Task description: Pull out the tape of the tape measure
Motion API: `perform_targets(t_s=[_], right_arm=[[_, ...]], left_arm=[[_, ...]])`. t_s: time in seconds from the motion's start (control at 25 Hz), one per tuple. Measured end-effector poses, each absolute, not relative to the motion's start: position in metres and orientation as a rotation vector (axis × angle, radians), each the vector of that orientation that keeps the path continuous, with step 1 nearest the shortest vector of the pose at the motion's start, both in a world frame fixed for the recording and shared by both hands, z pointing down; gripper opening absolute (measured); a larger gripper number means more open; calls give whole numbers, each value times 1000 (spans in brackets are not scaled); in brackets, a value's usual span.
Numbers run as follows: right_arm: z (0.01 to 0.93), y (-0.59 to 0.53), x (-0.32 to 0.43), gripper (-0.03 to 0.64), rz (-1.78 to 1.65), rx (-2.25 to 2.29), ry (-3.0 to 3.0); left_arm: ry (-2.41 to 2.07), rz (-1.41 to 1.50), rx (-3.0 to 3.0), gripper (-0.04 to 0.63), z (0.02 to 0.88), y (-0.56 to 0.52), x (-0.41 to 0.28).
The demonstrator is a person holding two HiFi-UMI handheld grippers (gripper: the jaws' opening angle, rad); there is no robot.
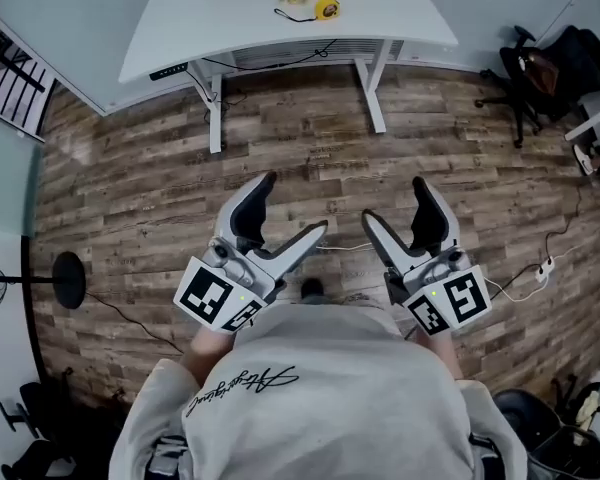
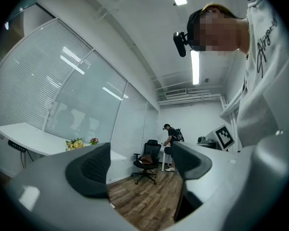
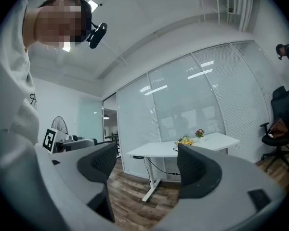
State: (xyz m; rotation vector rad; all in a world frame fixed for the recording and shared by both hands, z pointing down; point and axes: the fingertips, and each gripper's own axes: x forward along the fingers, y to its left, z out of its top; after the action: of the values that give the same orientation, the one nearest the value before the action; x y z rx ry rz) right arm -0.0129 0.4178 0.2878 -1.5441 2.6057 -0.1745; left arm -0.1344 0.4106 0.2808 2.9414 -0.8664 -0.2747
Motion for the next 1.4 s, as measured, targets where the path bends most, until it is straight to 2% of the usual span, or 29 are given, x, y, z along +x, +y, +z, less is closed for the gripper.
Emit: perform_targets(t_s=[0.04, 0.28, 0.52, 0.84, 1.4], right_arm=[[287, 418, -12, 376, -165, -1549, 2607], [294, 412, -12, 376, -137, -1604, 2625], [299, 406, -15, 419, -149, -1637, 2618], [298, 403, -9, 442, -145, -1667, 2601], [297, 393, -13, 446, -198, -1666, 2593]], left_arm=[[-871, -266, 2950, 394, 281, 410, -133], [-989, -239, 2939, 394, 283, 402, -146], [-1065, -190, 2910, 394, 294, 391, -164], [-1113, -165, 2918, 396, 292, 384, -168], [-1123, -145, 2927, 399, 293, 374, -183]])
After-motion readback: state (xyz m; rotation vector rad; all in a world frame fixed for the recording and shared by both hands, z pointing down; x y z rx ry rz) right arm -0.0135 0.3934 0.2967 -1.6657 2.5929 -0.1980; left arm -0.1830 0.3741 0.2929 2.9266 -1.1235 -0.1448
